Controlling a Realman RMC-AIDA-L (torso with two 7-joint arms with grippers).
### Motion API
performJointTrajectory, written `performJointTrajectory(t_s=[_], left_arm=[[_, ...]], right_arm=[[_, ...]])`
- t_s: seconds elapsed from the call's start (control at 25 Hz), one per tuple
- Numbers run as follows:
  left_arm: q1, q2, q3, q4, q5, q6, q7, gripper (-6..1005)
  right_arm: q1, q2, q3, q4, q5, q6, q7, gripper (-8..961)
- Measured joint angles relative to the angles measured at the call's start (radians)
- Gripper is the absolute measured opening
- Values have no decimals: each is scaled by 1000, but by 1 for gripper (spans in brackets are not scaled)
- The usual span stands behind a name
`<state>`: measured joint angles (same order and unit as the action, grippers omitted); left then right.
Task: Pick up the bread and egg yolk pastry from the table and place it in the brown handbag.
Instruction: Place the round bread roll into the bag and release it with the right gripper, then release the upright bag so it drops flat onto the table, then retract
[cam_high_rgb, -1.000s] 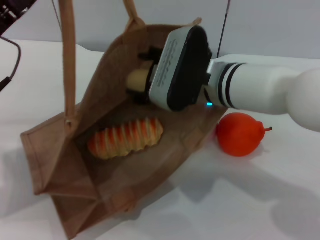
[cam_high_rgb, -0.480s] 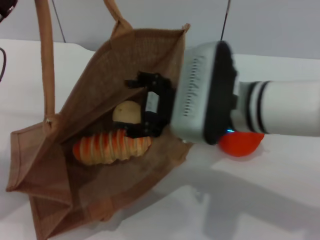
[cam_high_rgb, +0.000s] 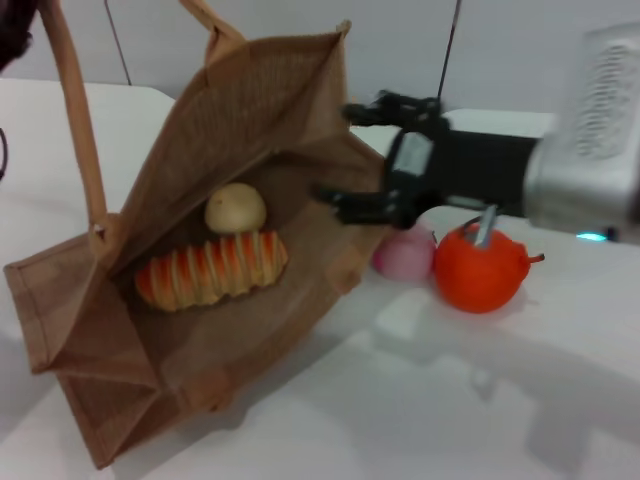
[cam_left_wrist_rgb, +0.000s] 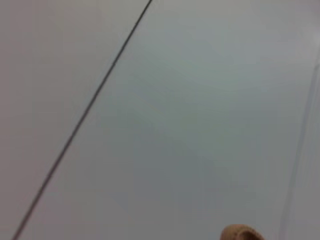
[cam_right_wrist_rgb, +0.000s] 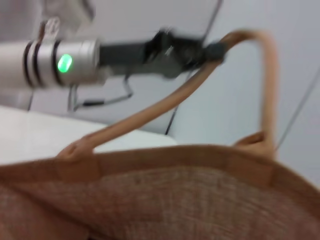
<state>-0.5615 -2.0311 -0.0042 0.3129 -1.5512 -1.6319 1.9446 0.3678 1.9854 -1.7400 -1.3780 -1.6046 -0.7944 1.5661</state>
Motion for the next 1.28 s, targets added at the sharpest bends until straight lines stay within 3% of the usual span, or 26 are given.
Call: performJointTrajectory(t_s=[0.04, 0.08, 0.2, 0.24, 0.6, 0.72, 0.84, 0.96, 1.12, 1.28], left_arm=[[-2, 0, 0, -12, -1, 30, 34, 221], [-5, 0, 0, -23, -2, 57, 68, 221], [-12, 0, 0, -60, -19, 122, 160, 222], [-15, 0, 0, -75, -26, 143, 201, 222], [-44, -1, 12, -202, -17, 190, 541, 225], [-49, -2, 5, -275, -28, 191, 671, 470], [-49, -6, 4, -305, -42, 191, 726, 591], [-44, -9, 3, -325, -63, 191, 758, 713], [-29, -9, 1, -355, -108, 187, 778, 723], [-12, -10, 1, -371, -146, 175, 774, 723]], right_arm=[[-9, 2, 75, 60, 101, -71, -75, 859], [-9, 2, 75, 60, 101, -71, -75, 858], [-10, 4, 202, 193, 249, -212, -197, 857], [-7, 7, 283, 274, 306, -303, -261, 857], [14, 33, 540, 517, 356, -445, -448, 857], [25, 33, 576, 618, 435, -445, -548, 857], [34, 34, 623, 795, 652, -449, -769, 857], [35, 35, 634, 878, 768, -458, -877, 857], [48, 35, 639, 1067, 1047, -530, -1089, 857], [77, 34, 640, 1205, 1194, -637, -1195, 857]])
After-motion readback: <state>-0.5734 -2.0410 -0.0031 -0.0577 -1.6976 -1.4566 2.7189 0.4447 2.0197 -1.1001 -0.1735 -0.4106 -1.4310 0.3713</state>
